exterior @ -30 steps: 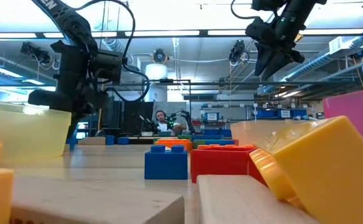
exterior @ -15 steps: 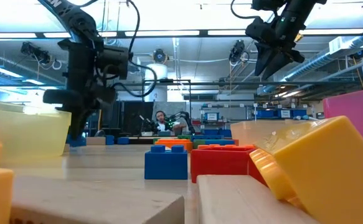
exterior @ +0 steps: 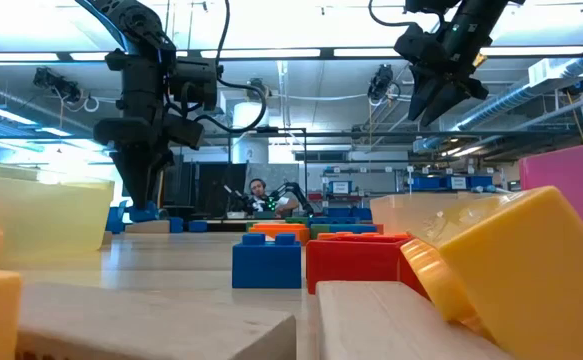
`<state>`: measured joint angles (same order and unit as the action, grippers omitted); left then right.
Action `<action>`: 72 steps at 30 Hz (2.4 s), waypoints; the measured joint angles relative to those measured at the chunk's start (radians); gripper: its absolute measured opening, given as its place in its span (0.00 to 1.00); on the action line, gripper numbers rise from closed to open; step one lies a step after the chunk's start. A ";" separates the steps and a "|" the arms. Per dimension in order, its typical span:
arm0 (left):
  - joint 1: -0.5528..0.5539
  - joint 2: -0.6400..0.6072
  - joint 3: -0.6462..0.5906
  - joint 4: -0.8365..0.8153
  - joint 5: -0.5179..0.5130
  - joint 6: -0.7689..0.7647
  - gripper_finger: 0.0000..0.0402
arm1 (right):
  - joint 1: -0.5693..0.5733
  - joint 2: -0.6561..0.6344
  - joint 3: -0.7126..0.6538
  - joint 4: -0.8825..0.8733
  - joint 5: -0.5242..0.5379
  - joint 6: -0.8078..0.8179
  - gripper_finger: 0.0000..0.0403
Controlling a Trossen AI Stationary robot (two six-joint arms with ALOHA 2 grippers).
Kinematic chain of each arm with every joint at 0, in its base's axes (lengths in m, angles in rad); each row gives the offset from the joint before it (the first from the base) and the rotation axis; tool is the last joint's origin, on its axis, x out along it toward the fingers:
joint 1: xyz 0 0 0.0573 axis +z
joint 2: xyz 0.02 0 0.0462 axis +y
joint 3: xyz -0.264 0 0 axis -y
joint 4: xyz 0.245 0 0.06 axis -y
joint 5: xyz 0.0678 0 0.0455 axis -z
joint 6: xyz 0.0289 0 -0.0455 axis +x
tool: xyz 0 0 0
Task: Sort blocks by size
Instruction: Put the small blue game piece into the red bin
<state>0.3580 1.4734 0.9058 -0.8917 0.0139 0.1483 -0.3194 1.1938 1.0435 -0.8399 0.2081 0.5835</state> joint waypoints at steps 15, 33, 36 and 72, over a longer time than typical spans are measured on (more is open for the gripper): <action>0.000 -0.001 -0.006 0.098 0.003 -0.036 0.33 | 0.006 0.000 0.000 0.000 0.000 0.000 0.39; 0.000 -0.001 -0.029 0.175 0.018 -0.133 0.45 | 0.039 0.000 0.000 0.000 0.010 0.019 0.39; -0.002 0.004 -0.029 0.209 0.027 -0.134 0.45 | 0.039 0.000 0.000 0.000 0.011 0.019 0.39; -0.046 0.213 -0.024 0.242 -0.001 0.026 0.58 | 0.051 0.000 0.000 0.000 0.011 0.042 0.39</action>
<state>0.3119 1.6863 0.8817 -0.6492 0.0125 0.1741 -0.2680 1.1938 1.0435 -0.8394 0.2192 0.6251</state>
